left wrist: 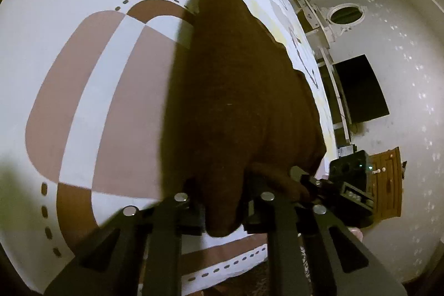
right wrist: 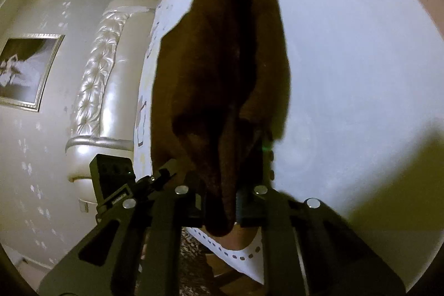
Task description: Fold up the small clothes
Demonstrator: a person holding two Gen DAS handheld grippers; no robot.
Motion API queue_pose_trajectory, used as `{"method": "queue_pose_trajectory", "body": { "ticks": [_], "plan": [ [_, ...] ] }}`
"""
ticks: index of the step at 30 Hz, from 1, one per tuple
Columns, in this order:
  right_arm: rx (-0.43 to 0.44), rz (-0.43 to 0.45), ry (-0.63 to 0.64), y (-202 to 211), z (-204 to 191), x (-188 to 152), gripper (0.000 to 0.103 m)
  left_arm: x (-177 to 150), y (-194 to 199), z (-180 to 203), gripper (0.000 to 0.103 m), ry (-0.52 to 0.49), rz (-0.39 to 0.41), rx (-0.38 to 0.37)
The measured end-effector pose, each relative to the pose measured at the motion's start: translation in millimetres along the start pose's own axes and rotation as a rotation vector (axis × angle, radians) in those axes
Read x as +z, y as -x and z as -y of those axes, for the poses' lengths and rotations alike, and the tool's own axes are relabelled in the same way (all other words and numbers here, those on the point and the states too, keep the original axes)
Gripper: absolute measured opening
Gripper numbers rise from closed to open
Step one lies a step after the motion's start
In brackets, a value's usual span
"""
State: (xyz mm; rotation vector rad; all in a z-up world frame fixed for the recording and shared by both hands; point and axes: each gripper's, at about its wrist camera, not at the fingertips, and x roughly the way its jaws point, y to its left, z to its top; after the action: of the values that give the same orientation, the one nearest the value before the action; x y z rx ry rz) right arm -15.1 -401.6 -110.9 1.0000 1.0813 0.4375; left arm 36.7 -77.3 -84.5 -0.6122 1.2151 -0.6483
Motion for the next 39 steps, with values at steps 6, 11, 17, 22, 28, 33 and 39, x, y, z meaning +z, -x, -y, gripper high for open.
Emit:
{"method": "queue_pose_trajectory", "body": {
  "ticks": [6, 11, 17, 22, 28, 33, 39],
  "plan": [
    [-0.014, -0.01, 0.024, 9, 3, 2, 0.012, -8, 0, 0, 0.016, -0.019, -0.001, 0.002],
    [0.024, 0.0, -0.004, 7, 16, 0, 0.014, -7, 1, -6, 0.018, -0.041, -0.005, -0.018],
    [0.021, 0.037, 0.033, 35, 4, 6, 0.06, -4, 22, -4, 0.053, -0.108, 0.049, -0.023],
    [-0.007, 0.094, 0.029, 49, 2, 24, 0.068, 19, 25, -4, 0.063, -0.098, 0.089, -0.024],
    [0.033, 0.122, -0.029, 24, 3, 52, 0.067, 51, 1, -7, 0.07, -0.047, 0.064, -0.044],
    [-0.029, 0.111, -0.038, 10, 8, 64, 0.025, 59, -10, 0, 0.057, -0.132, 0.062, 0.054],
    [0.017, 0.124, -0.056, 11, 20, 65, 0.018, 59, -15, 4, 0.051, -0.2, 0.067, 0.092]
  ]
}}
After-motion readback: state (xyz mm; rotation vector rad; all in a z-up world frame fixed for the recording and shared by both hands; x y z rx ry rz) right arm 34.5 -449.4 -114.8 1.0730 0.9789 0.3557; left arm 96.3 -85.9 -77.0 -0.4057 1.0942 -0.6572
